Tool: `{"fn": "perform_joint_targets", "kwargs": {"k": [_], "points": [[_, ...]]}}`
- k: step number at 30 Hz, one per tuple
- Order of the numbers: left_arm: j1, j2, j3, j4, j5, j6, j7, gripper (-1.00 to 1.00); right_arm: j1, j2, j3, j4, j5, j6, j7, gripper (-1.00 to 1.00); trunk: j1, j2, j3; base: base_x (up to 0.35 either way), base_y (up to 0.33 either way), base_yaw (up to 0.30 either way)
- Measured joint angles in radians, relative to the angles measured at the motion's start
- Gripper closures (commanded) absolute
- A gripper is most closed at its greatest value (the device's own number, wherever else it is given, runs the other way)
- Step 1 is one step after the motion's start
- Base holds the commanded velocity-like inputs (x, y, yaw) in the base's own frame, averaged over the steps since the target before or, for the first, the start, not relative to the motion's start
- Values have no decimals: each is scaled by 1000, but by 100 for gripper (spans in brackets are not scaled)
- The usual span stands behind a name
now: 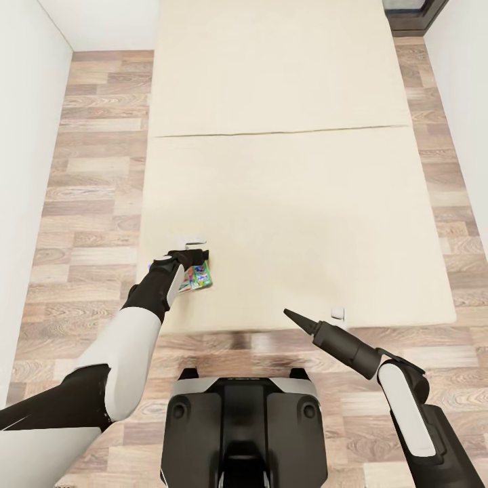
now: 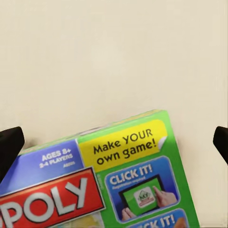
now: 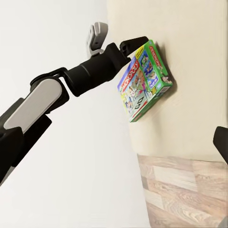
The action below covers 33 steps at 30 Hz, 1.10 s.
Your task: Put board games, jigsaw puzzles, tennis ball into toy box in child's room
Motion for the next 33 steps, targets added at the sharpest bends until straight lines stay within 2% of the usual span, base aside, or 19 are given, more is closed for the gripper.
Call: {"fn": "perform_joint_targets", "kwargs": {"k": [12, 14, 23, 33], "points": [[0, 0, 0, 0, 0, 0, 0, -100, 0, 0, 1, 0, 0, 1, -29, -100, 0, 0, 0, -140, 0, 0], [0, 0, 0, 0, 0, 0, 0, -100, 0, 0, 12, 0, 0, 1, -31, -100, 0, 0, 0, -86, 0, 0], [0, 0, 0, 0, 0, 0, 0, -100, 0, 0, 25, -1, 0, 0, -32, -100, 0, 0, 1, -12, 0, 0], [0, 0, 0, 0, 0, 0, 0, -100, 0, 0, 26, -1, 0, 0, -33, -100, 0, 0, 14, 0, 0, 0]]}}
